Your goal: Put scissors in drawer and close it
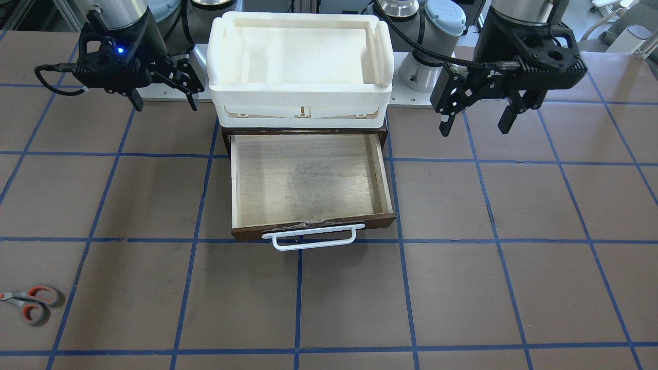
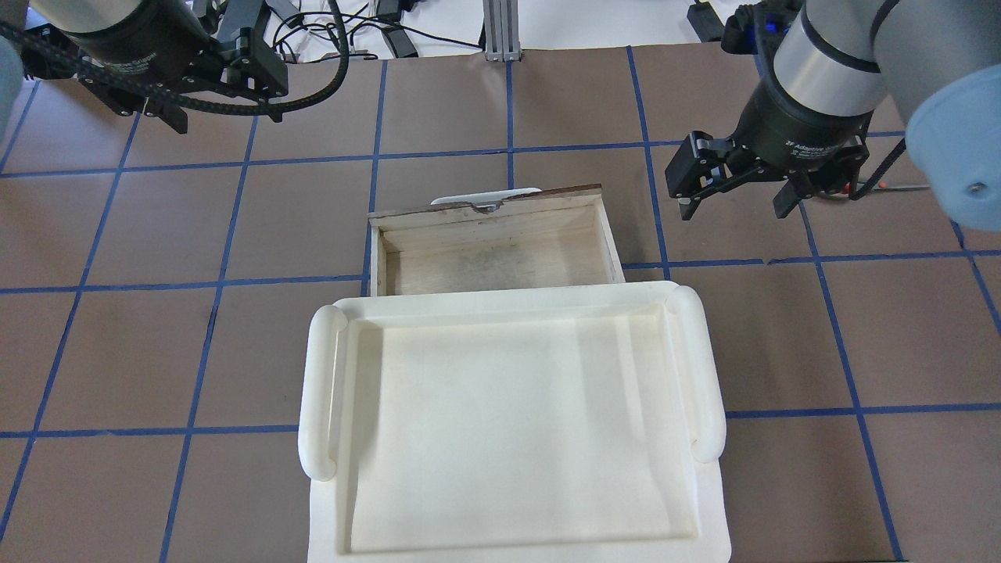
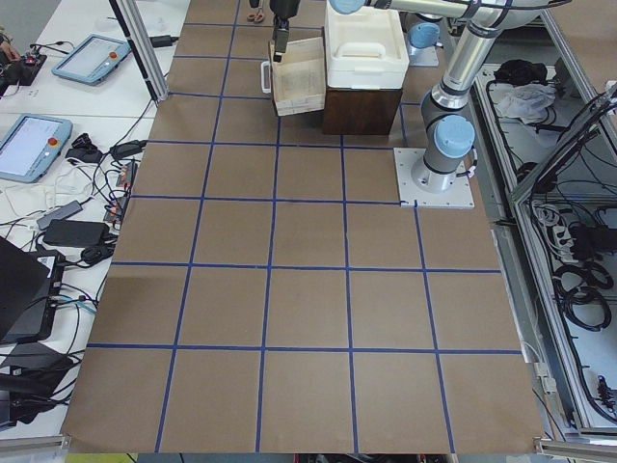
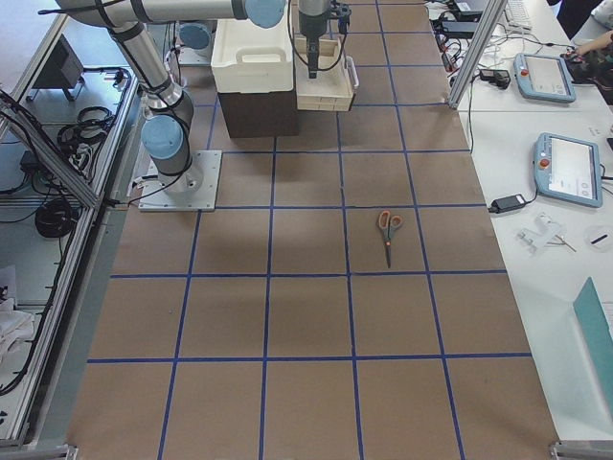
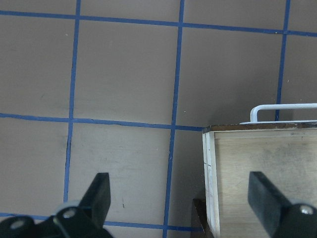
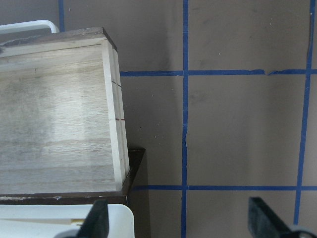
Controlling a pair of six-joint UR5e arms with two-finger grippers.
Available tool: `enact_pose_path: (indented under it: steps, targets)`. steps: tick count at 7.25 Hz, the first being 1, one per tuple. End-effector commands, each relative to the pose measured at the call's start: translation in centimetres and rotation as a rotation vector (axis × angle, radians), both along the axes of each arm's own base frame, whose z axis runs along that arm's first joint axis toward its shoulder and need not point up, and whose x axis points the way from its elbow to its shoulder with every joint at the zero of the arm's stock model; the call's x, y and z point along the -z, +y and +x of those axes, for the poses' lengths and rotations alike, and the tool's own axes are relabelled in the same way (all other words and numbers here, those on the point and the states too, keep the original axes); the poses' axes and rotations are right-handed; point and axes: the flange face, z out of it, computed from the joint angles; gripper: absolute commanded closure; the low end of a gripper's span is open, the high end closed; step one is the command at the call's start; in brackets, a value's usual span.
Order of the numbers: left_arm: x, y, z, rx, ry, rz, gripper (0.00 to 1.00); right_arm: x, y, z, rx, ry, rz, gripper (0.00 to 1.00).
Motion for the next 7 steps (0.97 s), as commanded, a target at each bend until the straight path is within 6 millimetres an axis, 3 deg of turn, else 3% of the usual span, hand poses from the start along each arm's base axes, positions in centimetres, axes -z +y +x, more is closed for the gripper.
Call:
enact_pose_path:
  steps: [1,5,7]
  targets:
    - [-0.1,0.1,0.1,0.000,-0.003,-0.002,0.00,0.0,0.0,0.0,0.000,0.000,0.001,0.00]
    - [-0.1,0.1,0.1,-0.002,-0.003,0.000,0.00,-0.1,-0.4,-0.6,-0.002,-0.002,-0.017,0.00]
    - [-0.1,0.1,0.1,-0.002,-0.003,-0.002,0.00,-0.2,-0.6,-1.2,-0.097,0.000,-0.027,0.00]
